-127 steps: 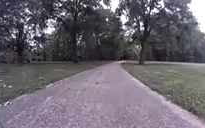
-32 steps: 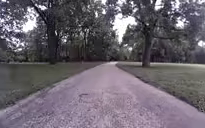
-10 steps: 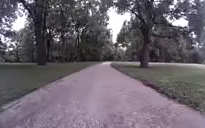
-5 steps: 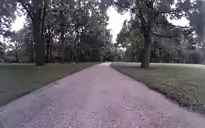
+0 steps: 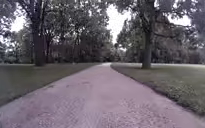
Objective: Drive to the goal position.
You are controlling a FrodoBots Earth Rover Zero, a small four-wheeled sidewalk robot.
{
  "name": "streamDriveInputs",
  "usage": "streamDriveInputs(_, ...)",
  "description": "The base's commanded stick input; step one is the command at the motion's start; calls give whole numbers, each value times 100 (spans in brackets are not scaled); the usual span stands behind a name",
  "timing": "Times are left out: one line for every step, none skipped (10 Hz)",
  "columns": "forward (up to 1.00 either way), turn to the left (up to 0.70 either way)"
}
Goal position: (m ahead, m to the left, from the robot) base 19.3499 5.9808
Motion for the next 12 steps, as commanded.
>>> streamDriveInputs(70,0)
streamDriveInputs(70,0)
streamDriveInputs(70,0)
streamDriveInputs(70,0)
streamDriveInputs(70,0)
streamDriveInputs(70,0)
streamDriveInputs(70,0)
streamDriveInputs(70,0)
streamDriveInputs(70,0)
streamDriveInputs(69,0)
streamDriveInputs(68,0)
streamDriveInputs(68,0)
